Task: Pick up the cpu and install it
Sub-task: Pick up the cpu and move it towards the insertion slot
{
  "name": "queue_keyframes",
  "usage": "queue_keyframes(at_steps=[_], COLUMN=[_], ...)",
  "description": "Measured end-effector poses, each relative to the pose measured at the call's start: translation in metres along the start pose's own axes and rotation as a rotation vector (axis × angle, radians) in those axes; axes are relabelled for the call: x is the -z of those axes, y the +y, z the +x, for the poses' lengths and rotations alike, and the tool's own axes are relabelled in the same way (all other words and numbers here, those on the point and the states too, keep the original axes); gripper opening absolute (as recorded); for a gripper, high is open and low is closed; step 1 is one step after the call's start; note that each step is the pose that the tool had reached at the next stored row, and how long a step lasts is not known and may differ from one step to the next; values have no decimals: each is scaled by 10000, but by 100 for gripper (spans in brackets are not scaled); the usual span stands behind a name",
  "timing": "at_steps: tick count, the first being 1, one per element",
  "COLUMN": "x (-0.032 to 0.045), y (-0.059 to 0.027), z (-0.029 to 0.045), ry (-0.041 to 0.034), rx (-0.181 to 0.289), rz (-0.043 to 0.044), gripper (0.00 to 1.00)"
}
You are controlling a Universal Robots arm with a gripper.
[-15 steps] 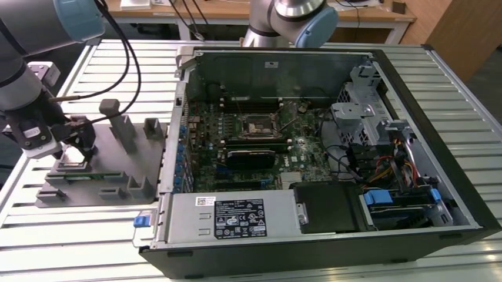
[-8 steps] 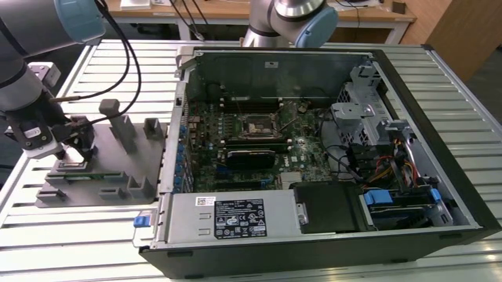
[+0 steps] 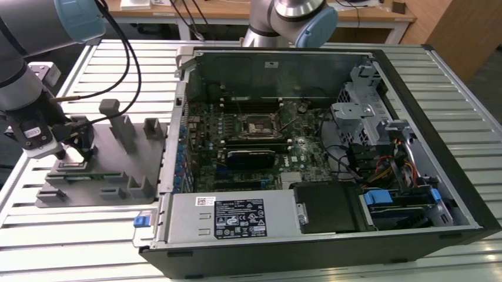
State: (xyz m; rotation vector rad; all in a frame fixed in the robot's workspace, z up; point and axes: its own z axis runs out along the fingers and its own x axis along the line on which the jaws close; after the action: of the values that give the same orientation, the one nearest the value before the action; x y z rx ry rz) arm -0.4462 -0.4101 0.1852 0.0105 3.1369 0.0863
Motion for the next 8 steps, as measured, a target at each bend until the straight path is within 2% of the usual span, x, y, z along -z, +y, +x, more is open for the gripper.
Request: queue_keyframes(at_steps=[4, 5, 8], x=[0, 1, 2], y=[2, 4, 7], z=[1, 2, 8], ry=[-4, -4, -10], rx=[0, 0, 1], rz=[4, 5, 5], gripper=[55, 61, 61])
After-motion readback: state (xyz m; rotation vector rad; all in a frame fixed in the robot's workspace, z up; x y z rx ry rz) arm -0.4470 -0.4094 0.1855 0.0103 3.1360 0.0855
